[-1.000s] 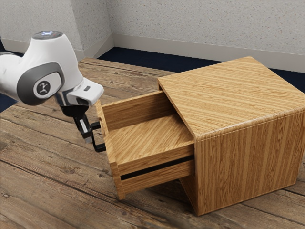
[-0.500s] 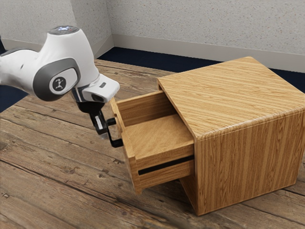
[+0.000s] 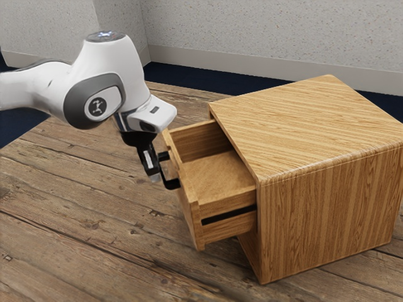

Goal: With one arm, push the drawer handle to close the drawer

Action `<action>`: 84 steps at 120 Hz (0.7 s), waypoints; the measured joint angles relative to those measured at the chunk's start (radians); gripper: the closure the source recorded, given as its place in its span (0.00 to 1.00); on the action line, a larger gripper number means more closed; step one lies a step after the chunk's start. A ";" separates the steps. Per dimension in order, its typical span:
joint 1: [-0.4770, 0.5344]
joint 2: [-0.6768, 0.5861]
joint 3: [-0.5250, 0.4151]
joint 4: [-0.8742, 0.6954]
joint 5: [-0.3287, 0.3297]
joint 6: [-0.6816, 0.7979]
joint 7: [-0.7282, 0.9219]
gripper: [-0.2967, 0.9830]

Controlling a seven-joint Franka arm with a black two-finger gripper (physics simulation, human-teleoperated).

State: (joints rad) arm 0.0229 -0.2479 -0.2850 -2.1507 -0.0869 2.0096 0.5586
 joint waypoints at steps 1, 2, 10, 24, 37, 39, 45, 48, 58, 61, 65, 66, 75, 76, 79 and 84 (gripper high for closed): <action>0.000 0.002 -0.001 0.002 0.000 0.000 0.000 0.85; 0.000 0.004 -0.003 0.004 0.000 0.000 0.000 0.85; 0.000 0.017 -0.012 0.020 0.000 0.000 0.000 0.85; 0.000 0.037 -0.022 0.035 0.000 0.006 0.000 0.85; 0.000 0.055 -0.030 0.048 0.000 0.013 -0.001 0.85; 0.000 0.058 -0.031 0.051 0.000 0.015 -0.001 0.85; 0.000 0.067 -0.033 0.061 0.001 0.018 -0.001 0.85; -0.001 0.071 -0.033 0.064 0.001 0.019 -0.001 0.85; 0.000 0.081 -0.039 0.077 0.001 0.025 -0.002 0.84; -0.001 0.085 -0.042 0.082 0.001 0.027 -0.002 0.84; -0.002 0.089 -0.044 0.089 0.001 0.029 -0.002 0.85; -0.002 0.090 -0.045 0.090 0.001 0.029 -0.002 0.85; -0.002 0.097 -0.052 0.100 0.001 0.033 -0.003 0.85; -0.002 0.097 -0.052 0.101 0.001 0.033 -0.003 0.85; -0.002 0.100 -0.053 0.105 0.001 0.034 -0.003 0.84; -0.002 0.104 -0.054 0.110 0.001 0.036 -0.003 0.85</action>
State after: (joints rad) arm 0.0208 -0.1444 -0.3393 -2.0405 -0.0862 2.0460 0.5557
